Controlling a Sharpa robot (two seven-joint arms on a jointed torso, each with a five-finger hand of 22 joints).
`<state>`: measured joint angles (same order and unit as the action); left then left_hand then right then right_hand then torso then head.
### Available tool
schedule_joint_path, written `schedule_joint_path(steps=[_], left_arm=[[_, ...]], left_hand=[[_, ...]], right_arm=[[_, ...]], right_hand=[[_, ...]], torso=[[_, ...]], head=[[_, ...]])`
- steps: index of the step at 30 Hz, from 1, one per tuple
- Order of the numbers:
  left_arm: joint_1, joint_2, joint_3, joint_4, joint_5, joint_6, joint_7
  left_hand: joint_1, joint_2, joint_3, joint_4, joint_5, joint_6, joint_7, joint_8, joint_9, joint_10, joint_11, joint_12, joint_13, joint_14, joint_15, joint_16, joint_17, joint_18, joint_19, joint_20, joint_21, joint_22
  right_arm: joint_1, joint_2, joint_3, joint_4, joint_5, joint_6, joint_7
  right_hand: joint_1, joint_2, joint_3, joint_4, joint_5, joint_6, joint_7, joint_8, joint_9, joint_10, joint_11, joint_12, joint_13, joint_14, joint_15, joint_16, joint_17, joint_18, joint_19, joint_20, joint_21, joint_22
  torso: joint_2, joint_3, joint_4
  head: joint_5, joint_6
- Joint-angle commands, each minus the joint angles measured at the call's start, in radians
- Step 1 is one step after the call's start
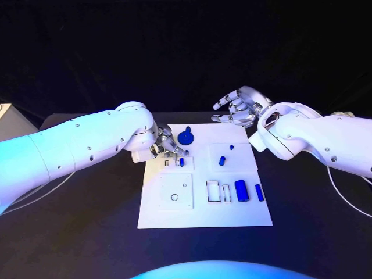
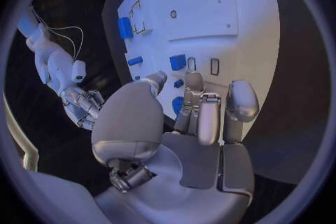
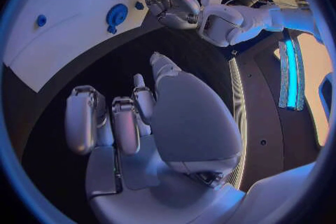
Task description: Assemble the parts on the task board
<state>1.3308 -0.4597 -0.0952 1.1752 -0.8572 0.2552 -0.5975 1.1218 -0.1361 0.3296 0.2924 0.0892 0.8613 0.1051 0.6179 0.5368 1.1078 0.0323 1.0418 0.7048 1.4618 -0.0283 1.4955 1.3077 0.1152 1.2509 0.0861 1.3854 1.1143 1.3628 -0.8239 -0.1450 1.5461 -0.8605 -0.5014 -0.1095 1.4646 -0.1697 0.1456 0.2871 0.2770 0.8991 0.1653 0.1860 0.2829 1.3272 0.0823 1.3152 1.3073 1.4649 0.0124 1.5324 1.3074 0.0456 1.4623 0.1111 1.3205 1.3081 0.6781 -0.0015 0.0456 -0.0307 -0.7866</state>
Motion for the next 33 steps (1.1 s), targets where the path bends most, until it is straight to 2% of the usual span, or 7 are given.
schedule_joint_path(steps=[1,33], left_arm=[[0.001,0.006,-0.002,-0.005,0.001,0.031,0.001],[-0.002,0.03,-0.013,-0.026,0.027,0.07,0.014]], left_hand=[[0.004,0.012,-0.005,-0.002,0.004,-0.009,0.001,0.006,0.002,-0.008,0.001,0.002,-0.001,0.035,0.003,0.006,0.059,-0.02,0.004,-0.001,0.004,0.0],[0.041,0.026,0.006,-0.007,0.006,-0.016,0.0,0.011,0.02,-0.015,0.001,0.008,0.003,0.035,0.003,0.008,0.063,-0.02,-0.001,0.0,0.005,0.001]], right_arm=[[0.0,0.002,0.0,-0.001,0.0,0.012,0.009],[0.0,0.011,0.0,-0.006,0.0,0.021,0.002]], right_hand=[[-0.01,-0.003,0.005,0.0,0.006,-0.007,0.001,0.004,-0.001,-0.004,-0.001,-0.007,0.012,0.082,-0.007,-0.005,0.185,0.013,-0.004,-0.003,-0.004,0.099],[-0.011,-0.003,0.008,0.0,0.012,-0.008,0.001,0.006,-0.001,-0.003,-0.001,-0.006,0.012,0.082,-0.007,-0.006,0.183,0.013,-0.005,-0.003,-0.007,0.098]], torso=[[0.0,0.0002,0.0],[0.0,0.0003,0.0002]], head=[[-0.002,-0.004],[-0.005,-0.014]])
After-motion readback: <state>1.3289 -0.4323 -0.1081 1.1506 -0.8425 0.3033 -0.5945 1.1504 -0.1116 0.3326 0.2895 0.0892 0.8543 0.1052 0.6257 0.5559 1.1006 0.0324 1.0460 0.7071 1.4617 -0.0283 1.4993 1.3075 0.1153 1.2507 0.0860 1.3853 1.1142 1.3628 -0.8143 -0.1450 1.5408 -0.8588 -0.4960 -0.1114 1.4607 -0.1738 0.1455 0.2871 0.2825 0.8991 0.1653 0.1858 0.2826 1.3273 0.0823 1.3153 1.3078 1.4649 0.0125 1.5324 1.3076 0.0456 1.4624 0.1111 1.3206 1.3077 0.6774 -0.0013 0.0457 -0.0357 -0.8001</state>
